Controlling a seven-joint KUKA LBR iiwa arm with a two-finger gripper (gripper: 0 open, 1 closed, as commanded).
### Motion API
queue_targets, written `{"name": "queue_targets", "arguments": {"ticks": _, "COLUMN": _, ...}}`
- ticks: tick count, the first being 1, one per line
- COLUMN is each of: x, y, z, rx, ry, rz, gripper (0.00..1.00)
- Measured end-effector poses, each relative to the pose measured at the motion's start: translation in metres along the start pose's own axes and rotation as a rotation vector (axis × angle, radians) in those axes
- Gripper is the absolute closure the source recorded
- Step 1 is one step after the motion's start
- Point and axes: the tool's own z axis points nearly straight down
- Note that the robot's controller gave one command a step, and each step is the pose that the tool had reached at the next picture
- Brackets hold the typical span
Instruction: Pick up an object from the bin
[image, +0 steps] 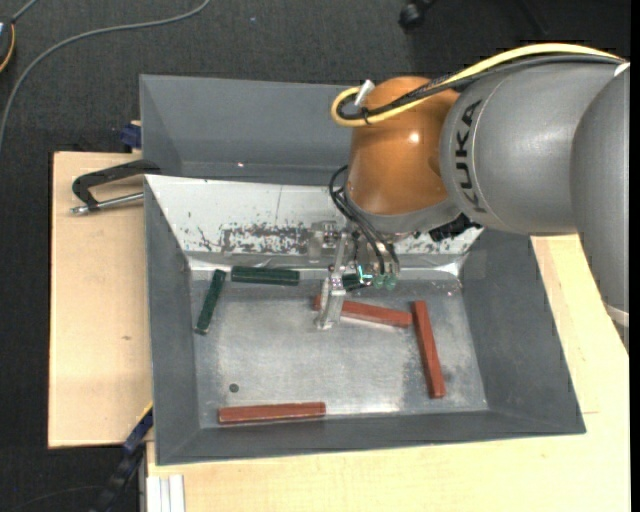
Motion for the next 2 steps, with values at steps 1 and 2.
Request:
{"name": "queue_targets", "arguments": {"ticks": 1, "x": -0.003, "y": -0.048, "z": 0.077, "rx": 0.002, "ry": -0.001, "rz": -0.121, "gripper": 0.0}}
{"name": "queue_targets", "arguments": {"ticks": 2, "x": -0.011, "y": -0.075, "z": 0.086, "rx": 0.002, "ry": -0.008, "rz": -0.194, "gripper": 0.0}}
